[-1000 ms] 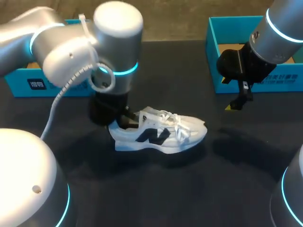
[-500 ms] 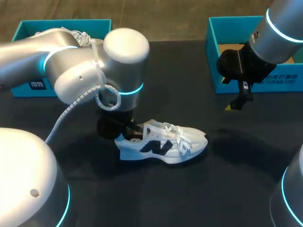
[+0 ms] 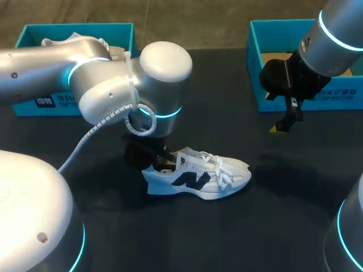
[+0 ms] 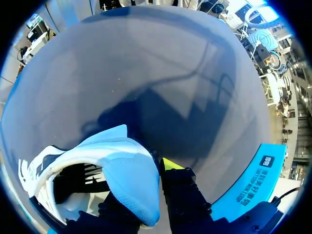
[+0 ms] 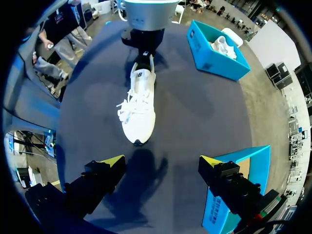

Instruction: Take the shoe out of the shoebox, open the shoe tongue, remove and reinsert the insole, then place the shoe into the shoebox

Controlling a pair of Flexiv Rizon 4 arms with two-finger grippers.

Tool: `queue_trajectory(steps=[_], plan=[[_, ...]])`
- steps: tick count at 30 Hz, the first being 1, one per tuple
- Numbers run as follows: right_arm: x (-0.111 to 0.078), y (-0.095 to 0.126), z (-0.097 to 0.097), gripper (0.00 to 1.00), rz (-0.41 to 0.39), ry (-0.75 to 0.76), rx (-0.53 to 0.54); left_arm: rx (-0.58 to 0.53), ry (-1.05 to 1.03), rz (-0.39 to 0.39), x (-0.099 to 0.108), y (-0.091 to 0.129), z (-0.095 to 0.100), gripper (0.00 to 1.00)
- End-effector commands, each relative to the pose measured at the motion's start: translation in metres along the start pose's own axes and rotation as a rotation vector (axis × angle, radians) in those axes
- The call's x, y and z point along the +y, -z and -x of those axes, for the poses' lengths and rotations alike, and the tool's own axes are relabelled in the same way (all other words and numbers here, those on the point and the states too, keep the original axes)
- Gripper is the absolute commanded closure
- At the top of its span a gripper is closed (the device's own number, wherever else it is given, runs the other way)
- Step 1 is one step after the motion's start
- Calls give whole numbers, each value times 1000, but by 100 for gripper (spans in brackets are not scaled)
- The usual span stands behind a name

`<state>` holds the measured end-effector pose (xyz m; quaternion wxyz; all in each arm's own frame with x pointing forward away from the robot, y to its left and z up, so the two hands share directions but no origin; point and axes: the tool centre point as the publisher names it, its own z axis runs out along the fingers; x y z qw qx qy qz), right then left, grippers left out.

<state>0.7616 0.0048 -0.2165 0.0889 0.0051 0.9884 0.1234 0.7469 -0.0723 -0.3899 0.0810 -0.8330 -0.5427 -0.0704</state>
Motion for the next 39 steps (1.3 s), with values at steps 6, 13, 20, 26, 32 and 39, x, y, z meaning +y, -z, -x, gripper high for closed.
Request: queue_trajectory(steps=[6,13,20,26,32,39], plan=[[1,-2,0,0,-2,-1,-1,-51,24,7,-6,11,-1,0],[1,-2,0,0,-2,-1,-1,-193,164,-32,-6,47,-17,0],[1,-2,0,0,-2,-1,-1,-401,246,-117,-8,77,-30,0],[1,-2,0,0,-2,-1,-1,-501,294,-212,-16,84,-41,0],[1,-2,0,0,-2,-1,-1,-522,285,-256,-19,85,-45,0],[1,-2,0,0,-2,-1,-1,-522,285,-256,-19,85,-45,0]])
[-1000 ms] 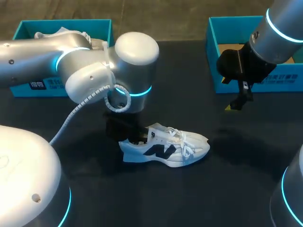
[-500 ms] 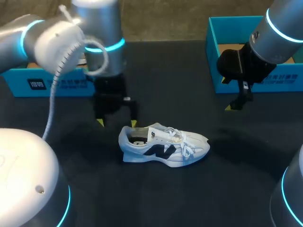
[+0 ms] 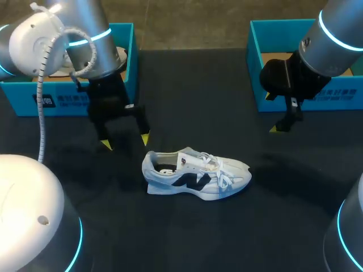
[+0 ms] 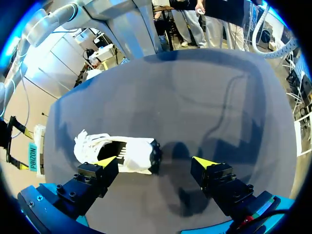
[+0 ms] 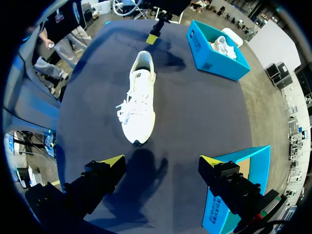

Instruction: Take the shoe out of the shoebox, open the shoe tongue, remove and reinsert the insole, then place the shoe into the shoebox

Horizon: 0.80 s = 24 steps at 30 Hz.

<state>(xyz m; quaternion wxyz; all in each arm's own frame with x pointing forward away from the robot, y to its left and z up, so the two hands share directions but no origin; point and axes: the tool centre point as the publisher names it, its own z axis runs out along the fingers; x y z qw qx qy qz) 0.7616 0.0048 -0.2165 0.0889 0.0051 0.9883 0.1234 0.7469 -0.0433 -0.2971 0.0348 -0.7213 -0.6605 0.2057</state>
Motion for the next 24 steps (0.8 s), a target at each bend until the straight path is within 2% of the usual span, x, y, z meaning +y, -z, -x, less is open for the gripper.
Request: queue_trajectory(steps=[1,6,7,8,10,11,12,13,15,19,20,24], plan=[[1,-2,0,0,-2,-1,-1,-1,-1,6,-2,0,-1,0],[1,-2,0,0,-2,-1,-1,-1,-1,6,-2,0,-1,0],[1,-2,0,0,-2,-1,-1,43,25,-12,-5,-3,-5,0],[1,-2,0,0,-2,-1,-1,-1,80,-37,-8,-3,-6,0],[1,-2,0,0,-2,-1,-1,-20,144,-51,-13,-1,-8,0],[1,-2,0,0,-2,-1,-1,-40,185,-84,-17,0,-7,0],[1,-2,0,0,-2,-1,-1,-63,191,-69,-22,3,-7,0],[1,-2,0,0,-2,-1,-1,-95,224,-103,-26,6,-6,0],[1,-2,0,0,-2,-1,-1,-117,278,-96,-31,12,-6,0],[1,-2,0,0,-2,-1,-1,-125,408,-167,-39,14,-11,0],[1,-2,0,0,-2,-1,-1,-156,445,-195,-41,15,-12,0],[1,-2,0,0,-2,-1,-1,-208,557,-219,-47,16,-23,0]])
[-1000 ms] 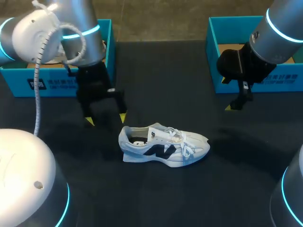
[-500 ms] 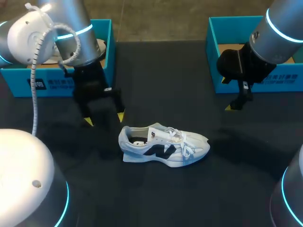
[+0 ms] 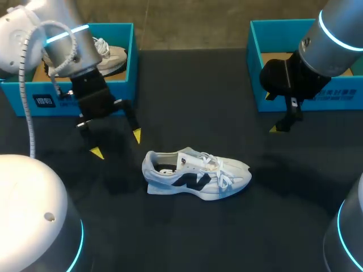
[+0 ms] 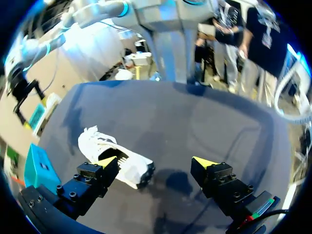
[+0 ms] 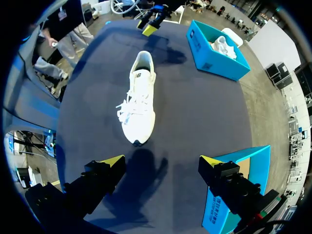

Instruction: Take the shoe out of the shoebox, open the shoe tongue, remove and reinsert the insole, then place the shoe into the shoebox

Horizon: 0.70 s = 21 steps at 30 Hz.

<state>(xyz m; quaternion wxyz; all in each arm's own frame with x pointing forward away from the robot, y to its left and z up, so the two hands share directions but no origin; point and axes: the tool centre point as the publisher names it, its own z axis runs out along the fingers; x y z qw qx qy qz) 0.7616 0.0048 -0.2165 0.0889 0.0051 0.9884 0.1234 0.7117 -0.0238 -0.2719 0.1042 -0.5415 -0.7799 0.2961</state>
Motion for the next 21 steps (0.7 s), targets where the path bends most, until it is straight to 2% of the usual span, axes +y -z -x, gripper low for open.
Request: queue_trajectory(steps=[1,5,9,18,21], plan=[[1,-2,0,0,-2,-1,-1,-101,146,-37,3,3,-17,0],[1,-2,0,0,-2,-1,-1,-195,264,-72,3,2,-35,0],[1,-2,0,0,-2,-1,-1,-296,361,-91,13,4,-52,0],[1,-2,0,0,-2,-1,-1,-424,479,-156,26,0,-80,0],[1,-2,0,0,-2,-1,-1,-470,509,-196,37,-1,-89,0]])
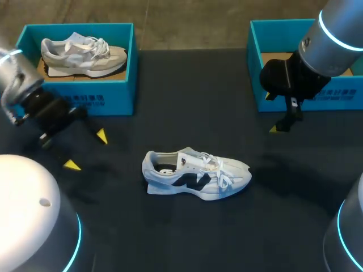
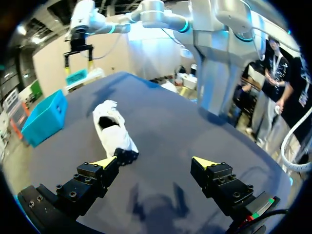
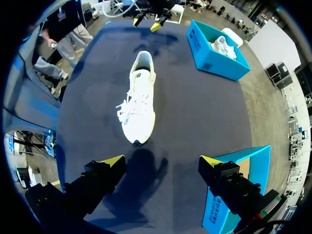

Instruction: Take the shoe out of the shoebox, open the shoe tongue, remove and reinsert the insole, then place the shoe into the shoebox

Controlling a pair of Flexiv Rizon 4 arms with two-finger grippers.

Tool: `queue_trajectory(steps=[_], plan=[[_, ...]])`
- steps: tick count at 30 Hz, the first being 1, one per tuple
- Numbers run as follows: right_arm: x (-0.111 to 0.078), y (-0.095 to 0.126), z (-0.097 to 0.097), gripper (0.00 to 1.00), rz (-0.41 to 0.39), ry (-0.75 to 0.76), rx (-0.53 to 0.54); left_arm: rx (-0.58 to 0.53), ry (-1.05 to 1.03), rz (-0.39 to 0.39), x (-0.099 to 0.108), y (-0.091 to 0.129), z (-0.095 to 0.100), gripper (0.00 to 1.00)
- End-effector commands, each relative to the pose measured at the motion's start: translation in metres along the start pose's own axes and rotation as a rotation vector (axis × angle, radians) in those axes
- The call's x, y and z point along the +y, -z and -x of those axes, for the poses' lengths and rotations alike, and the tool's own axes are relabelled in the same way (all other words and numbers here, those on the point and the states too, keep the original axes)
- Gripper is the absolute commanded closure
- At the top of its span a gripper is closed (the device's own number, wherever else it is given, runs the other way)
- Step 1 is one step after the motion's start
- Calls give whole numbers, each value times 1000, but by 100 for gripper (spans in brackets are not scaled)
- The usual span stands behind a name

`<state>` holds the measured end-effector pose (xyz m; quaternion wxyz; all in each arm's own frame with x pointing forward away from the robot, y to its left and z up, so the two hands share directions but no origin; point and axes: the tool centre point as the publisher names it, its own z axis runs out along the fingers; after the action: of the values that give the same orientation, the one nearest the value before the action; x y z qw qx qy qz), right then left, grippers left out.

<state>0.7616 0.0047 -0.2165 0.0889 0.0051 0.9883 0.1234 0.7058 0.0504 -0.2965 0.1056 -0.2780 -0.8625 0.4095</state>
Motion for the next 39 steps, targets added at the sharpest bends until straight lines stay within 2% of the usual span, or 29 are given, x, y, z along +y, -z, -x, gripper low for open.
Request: queue_trajectory(steps=[1,10,21,39], plan=[[1,-2,0,0,-2,-1,-1,-174,26,-50,21,3,-10,0],[1,-2,0,0,-2,-1,-1,-253,85,-113,43,-2,-21,0],[1,-2,0,0,-2,-1,-1,-342,143,-177,60,-12,-34,0],[1,-2,0,0,-2,-1,-1,-339,143,-173,61,-17,-34,0]])
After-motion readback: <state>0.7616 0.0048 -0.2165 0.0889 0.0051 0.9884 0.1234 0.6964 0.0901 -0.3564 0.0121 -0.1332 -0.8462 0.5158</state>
